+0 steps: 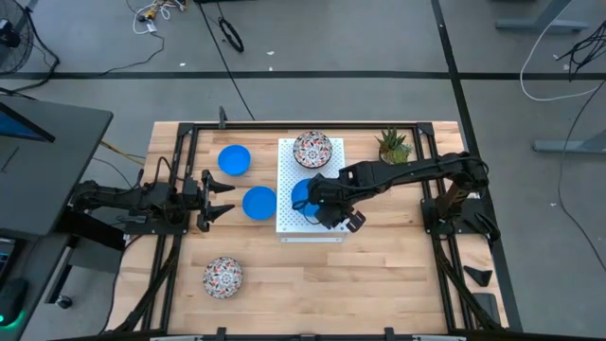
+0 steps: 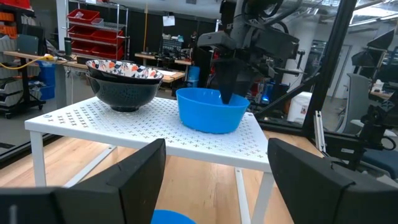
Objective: Pick & Place Mini bowls
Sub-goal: Stack the white bowl on top of the other white bowl on the shelf
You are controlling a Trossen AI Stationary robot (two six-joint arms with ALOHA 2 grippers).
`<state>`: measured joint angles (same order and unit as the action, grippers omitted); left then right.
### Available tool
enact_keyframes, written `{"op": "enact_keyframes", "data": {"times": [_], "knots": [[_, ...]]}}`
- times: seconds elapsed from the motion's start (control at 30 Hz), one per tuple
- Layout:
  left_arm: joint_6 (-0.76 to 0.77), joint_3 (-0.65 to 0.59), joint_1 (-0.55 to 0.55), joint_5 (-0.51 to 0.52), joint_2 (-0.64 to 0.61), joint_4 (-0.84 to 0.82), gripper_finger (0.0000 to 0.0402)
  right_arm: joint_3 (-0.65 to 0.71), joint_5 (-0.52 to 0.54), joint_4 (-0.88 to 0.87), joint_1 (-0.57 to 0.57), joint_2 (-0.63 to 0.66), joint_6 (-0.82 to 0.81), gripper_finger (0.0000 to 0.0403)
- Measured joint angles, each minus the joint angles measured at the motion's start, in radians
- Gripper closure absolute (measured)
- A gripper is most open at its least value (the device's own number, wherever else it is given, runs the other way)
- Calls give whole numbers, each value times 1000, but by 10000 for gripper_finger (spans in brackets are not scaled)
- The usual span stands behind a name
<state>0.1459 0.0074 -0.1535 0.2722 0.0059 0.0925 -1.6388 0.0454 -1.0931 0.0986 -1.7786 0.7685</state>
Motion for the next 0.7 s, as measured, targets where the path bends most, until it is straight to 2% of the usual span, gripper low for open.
{"op": "enact_keyframes", "data": {"times": [0.37, 0.6, 0.7], "knots": [[0, 0, 0, 0, 0, 0, 113, -3, 0, -2, 38, 101, -39, 234], [0, 0, 0, 0, 0, 0, 113, -4, -6, -17, 79, 183, -230, 234], [0, 0, 0, 0, 0, 0, 113, -4, -74, -7, 84, 210, -324, 234]]}}
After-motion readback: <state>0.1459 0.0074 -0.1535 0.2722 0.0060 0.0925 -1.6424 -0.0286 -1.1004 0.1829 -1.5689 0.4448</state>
